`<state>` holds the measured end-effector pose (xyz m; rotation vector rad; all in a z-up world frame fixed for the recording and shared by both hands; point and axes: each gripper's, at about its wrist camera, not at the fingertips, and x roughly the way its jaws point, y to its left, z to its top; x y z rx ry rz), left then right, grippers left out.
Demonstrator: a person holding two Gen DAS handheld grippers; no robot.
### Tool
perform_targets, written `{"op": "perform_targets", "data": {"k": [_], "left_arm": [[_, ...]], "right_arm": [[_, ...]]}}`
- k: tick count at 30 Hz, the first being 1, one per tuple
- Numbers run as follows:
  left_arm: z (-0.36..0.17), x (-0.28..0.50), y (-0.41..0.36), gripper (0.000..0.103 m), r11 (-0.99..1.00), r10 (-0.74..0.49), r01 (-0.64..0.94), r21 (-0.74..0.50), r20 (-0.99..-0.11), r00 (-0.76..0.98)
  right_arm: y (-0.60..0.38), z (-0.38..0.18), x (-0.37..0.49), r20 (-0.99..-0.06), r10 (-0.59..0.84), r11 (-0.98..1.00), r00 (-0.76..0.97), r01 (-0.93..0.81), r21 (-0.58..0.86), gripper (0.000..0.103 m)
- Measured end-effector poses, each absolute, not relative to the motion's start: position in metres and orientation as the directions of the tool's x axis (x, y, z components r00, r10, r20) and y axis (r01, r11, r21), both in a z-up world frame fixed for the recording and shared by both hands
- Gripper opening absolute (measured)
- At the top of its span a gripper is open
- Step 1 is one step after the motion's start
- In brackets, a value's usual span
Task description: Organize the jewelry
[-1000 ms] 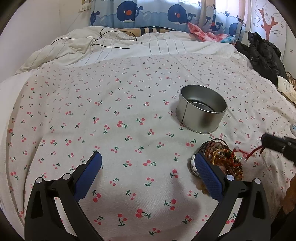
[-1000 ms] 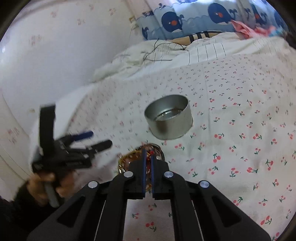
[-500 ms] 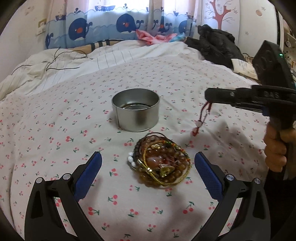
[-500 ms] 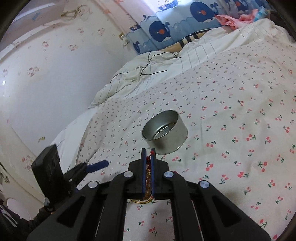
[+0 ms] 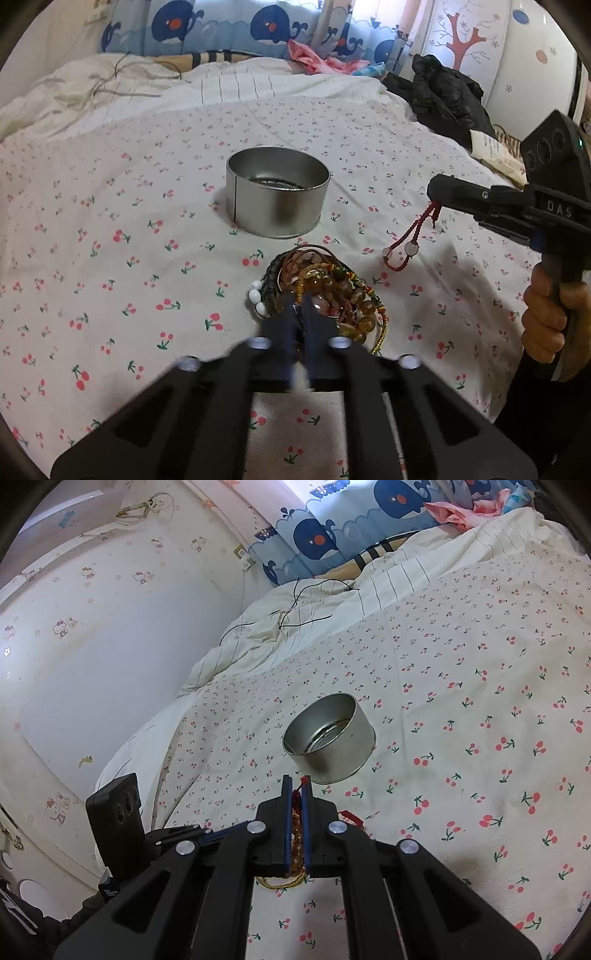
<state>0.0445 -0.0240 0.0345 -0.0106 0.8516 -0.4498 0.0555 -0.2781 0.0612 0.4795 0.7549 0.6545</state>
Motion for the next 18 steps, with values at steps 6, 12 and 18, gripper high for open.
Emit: {"op": "perform_targets", "data": {"k": [6,12,18], "left_arm": [[0.046,0.040,-0.018,0.000,0.899,-0.418,0.381,-0.216,-0.679,0.604],[0.045,0.047,-0.012,0.001,0.885,-0.454,0.374,-0.277,-0.689,0.565],[0.049,0.047,-0.037,0.039,0.888,-0.417,0.430,-0.165,-0.685,0.597]], "right_arm": [[-0.277,0.061,0.054,-0.466,0.692,0.704,0.552,-0.370,0.606,0.006],[-0.277,0.060,0.055,-0.469,0.689,0.707,0.553,-0.368,0.604,0.006],[-0.274,0.060,0.054,-0.467,0.699,0.699,0.541,-0.382,0.604,0.006]]}}
